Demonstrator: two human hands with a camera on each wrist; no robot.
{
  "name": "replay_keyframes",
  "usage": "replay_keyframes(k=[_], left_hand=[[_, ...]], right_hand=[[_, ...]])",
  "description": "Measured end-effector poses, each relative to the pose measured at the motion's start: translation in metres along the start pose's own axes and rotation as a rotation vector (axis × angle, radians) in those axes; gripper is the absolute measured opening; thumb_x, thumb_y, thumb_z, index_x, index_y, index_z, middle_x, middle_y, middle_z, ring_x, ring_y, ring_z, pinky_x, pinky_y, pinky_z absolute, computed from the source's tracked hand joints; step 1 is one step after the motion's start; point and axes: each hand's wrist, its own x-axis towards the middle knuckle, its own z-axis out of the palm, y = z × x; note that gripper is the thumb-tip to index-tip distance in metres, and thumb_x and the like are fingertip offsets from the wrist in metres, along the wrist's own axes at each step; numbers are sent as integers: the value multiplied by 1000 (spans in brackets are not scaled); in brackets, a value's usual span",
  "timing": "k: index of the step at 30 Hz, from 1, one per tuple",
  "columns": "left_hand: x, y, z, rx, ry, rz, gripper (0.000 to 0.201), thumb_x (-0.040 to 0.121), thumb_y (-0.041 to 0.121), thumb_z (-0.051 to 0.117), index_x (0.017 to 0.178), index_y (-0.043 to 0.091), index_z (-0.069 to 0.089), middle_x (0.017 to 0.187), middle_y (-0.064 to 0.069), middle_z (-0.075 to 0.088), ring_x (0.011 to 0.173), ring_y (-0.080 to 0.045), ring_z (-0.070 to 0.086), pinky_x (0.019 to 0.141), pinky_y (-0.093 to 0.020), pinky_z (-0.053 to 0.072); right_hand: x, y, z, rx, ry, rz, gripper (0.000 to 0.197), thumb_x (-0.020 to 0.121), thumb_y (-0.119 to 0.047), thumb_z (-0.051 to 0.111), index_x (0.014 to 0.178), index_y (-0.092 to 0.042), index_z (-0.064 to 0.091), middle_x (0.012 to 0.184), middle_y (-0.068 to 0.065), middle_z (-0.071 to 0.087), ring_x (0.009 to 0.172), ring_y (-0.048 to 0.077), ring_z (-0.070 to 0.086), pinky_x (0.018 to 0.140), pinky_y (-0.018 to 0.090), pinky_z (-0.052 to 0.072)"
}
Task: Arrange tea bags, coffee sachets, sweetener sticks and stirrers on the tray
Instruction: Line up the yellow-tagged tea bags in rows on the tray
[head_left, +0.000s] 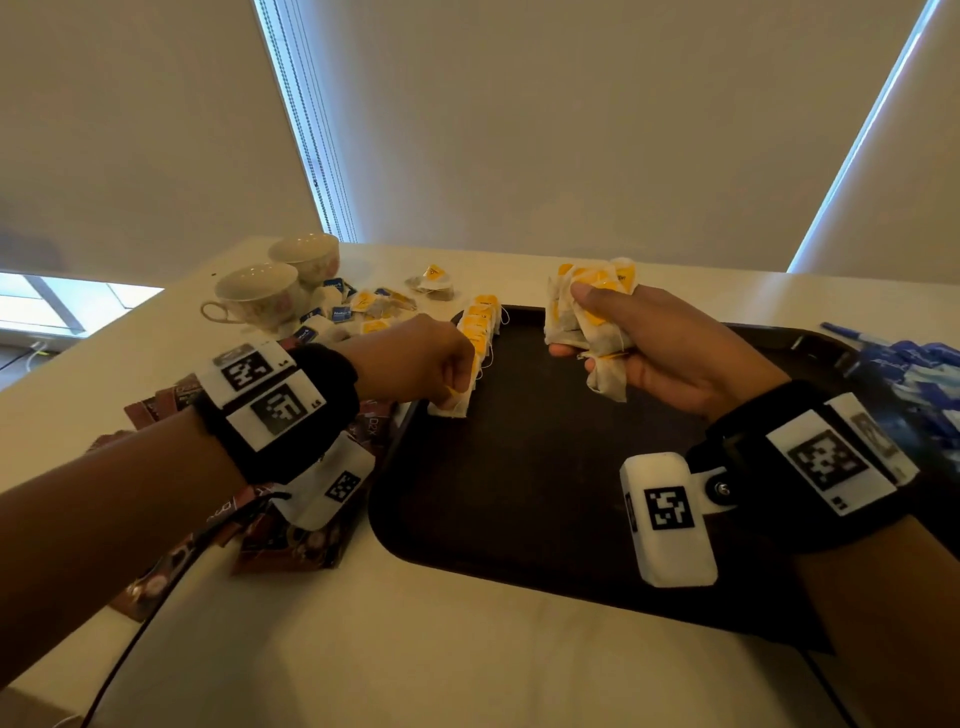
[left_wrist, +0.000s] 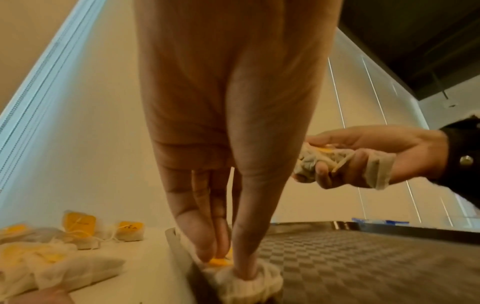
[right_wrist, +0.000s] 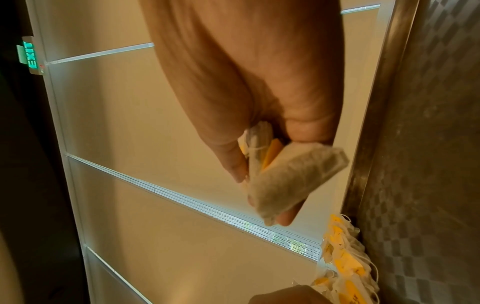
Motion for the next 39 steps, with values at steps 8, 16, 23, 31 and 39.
replay_keyframes(k=[8,16,23,31,39], left_hand=[[6,4,-7,-29,73,55,16,85,20,68,100,15,67,89,12,58,85,-5,57,72,-12,42],[5,51,-26,-614,534,154,20,83,34,68,78,17,62,67,3,64,57,-4,61,51,-15,49],[16,70,-19,-579,556,65,32,72,39,78,88,18,60,70,2,67,58,-2,61,62,-21,52],[17,73,-19,-542,482,115,14,79,28,74,83,22,62,70,11,61,56,6,55,55,-8,43],[-5,63,-39,-771,278,204,5,84,14,67,85,16,63,87,-7,71,72,-10,68,59,-20,56]], right_hand=[[0,1,2,20,-36,29,28,95,-26,50,119,-12,53,104,11,67,78,16,71,51,20,51],[-1,1,6,82,-45,60,41,95,-41,44,121,-11,56,101,11,70,78,20,70,50,21,51],[-1,1,6,164,-59,73,60,95,-55,32,125,-8,56,107,16,68,75,25,68,49,22,50],[-2,0,6,139,-74,85,51,97,-47,34,125,-9,55,99,14,67,75,25,67,47,22,49],[-3,1,3,126,-34,67,27,99,-26,38,114,-11,55,94,12,67,72,18,67,46,19,48]])
